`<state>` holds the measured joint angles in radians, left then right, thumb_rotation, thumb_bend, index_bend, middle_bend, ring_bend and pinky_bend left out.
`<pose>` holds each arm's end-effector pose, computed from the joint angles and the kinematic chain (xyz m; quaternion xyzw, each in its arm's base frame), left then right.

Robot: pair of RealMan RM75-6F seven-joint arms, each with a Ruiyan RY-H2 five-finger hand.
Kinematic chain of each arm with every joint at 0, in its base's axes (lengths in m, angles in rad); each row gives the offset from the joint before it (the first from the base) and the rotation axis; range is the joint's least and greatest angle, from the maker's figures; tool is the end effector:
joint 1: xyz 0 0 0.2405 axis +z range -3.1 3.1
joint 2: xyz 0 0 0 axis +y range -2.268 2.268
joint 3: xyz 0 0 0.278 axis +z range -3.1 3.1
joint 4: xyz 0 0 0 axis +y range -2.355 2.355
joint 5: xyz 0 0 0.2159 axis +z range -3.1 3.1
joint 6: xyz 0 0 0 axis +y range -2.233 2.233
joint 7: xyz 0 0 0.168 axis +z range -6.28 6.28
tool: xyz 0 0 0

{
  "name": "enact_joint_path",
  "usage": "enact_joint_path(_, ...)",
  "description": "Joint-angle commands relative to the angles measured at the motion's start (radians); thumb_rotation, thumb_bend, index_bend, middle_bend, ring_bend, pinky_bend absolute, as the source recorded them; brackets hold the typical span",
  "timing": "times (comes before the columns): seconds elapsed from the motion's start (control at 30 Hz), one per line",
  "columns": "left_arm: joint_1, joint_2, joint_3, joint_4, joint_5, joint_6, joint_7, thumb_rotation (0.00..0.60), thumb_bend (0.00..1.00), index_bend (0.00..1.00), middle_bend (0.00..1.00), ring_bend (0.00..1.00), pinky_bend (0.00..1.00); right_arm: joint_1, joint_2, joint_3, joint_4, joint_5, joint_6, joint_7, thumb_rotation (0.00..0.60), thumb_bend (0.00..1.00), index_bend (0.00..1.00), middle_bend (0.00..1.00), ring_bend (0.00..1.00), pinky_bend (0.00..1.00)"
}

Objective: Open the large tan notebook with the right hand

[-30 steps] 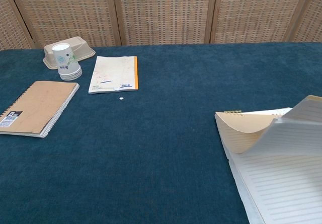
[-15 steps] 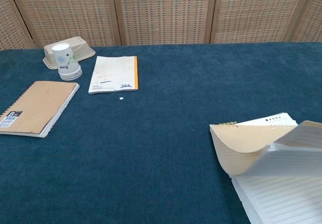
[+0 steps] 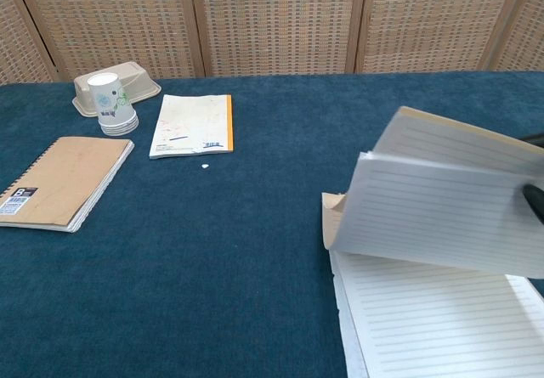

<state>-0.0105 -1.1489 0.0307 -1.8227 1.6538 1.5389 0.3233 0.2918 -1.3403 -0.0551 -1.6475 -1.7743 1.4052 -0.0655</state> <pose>-0.2777 0.1637 0.1293 -0.6419 -0.3530 -0.3714 0.5704 -0.2223 -0.2221 0.0498 0.7098 -0.3446 0.4848 0.3775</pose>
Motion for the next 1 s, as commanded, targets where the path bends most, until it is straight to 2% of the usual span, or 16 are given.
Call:
enact_joint_path(0.03, -0.001, 0.001, -0.003, 0.002, -0.003, 0.001, -0.005, 0.6, 0.1, 0.0, 0.0, 0.0, 0.0, 0.055, -0.004, 0.062, -0.028, 0.055, -0.07, -0.048, 0.6, 0.84, 0.64, 0.53, 0.55, 0.74)
enact_joint_path(0.43, -0.013, -0.006, -0.016, 0.017, -0.043, -0.024, -0.012, 0.6, 0.1, 0.0, 0.0, 0.0, 0.0, 0.193, -0.003, 0.224, -0.002, 0.237, -0.251, -0.126, 0.6, 0.84, 0.64, 0.53, 0.55, 0.74)
enact_joint_path(0.8, -0.02, -0.004, -0.026, 0.015, -0.07, -0.031, -0.014, 0.6, 0.1, 0.0, 0.0, 0.0, 0.0, 0.319, -0.009, 0.331, 0.059, 0.397, -0.389, -0.212, 0.6, 0.83, 0.64, 0.53, 0.55, 0.74)
enact_joint_path(1.0, -0.018, -0.002, -0.027, 0.013, -0.068, -0.023, -0.016, 0.6, 0.1, 0.0, 0.0, 0.0, 0.0, 0.383, -0.034, 0.378, 0.142, 0.503, -0.444, -0.266, 0.6, 0.83, 0.64, 0.52, 0.55, 0.74)
